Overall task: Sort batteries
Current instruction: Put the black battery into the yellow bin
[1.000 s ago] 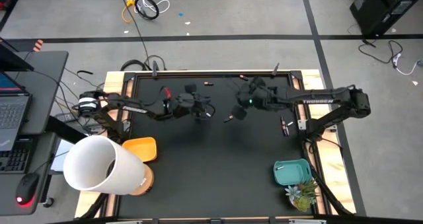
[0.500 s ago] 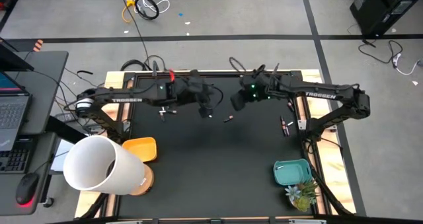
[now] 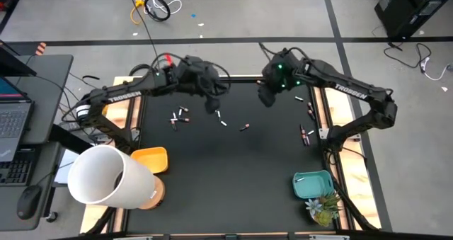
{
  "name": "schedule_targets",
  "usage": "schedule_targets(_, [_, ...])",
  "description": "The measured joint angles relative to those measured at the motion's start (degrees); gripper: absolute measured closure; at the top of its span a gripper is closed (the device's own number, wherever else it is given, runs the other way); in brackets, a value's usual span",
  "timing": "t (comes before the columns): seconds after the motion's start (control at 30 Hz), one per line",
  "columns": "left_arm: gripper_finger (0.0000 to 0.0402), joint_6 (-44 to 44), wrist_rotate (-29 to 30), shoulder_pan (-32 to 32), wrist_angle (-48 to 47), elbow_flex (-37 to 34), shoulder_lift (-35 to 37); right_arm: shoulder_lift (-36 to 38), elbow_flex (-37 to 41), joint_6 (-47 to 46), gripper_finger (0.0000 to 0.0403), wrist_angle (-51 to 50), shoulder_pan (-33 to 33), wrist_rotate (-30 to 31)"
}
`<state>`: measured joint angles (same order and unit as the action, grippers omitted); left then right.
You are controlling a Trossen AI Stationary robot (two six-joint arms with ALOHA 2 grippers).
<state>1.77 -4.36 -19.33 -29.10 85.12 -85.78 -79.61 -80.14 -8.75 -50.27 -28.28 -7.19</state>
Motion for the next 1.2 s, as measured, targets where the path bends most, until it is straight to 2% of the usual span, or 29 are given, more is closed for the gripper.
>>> schedule_targets(0.17, [0.0326, 7.8, 2.5, -1.8, -2.2, -0.1, -1.0, -2.0, 2.7, 19.5, 0.0290, -0.8, -1.6, -5.7])
schedule_targets(0.33, [0.0325, 13.9, 7.9, -1.6, -3.3, -0.1, -1.5, -10.6, 4.5, 29.1, 0.0248, 1.1, 0.6, -7.4])
schedule_targets(0.47, [0.0325, 18.7, 9.7, -1.6, -5.0, -0.1, -1.8, -17.0, 4.9, 28.1, 0.0236, 7.3, 1.4, -7.5])
schedule_targets(0.63, [0.0325, 21.5, 10.1, -0.9, -6.4, -0.1, -1.4, -21.2, 4.9, 30.9, 0.0240, 7.8, 3.3, -7.5])
schedule_targets(0.7, [0.0325, 23.2, 12.4, -0.5, -6.8, -0.1, -1.4, -22.4, 4.9, 32.2, 0.0241, 8.0, 4.3, -7.3])
schedule_targets(0.83, [0.0323, 24.7, 18.2, 0.0, -8.1, -0.1, -1.4, -23.5, 5.0, 34.9, 0.0242, 7.8, 7.4, -3.5])
schedule_targets(1.03, [0.0298, 23.8, 17.6, 0.0, -8.6, -0.1, -1.4, -23.4, 9.1, 37.7, 0.0242, 11.3, 11.5, -1.8])
schedule_targets(1.2, [0.0291, 23.5, 17.2, 0.0, -11.0, -0.1, 0.1, -23.4, 14.0, 37.7, 0.0243, 16.3, 12.1, -0.3])
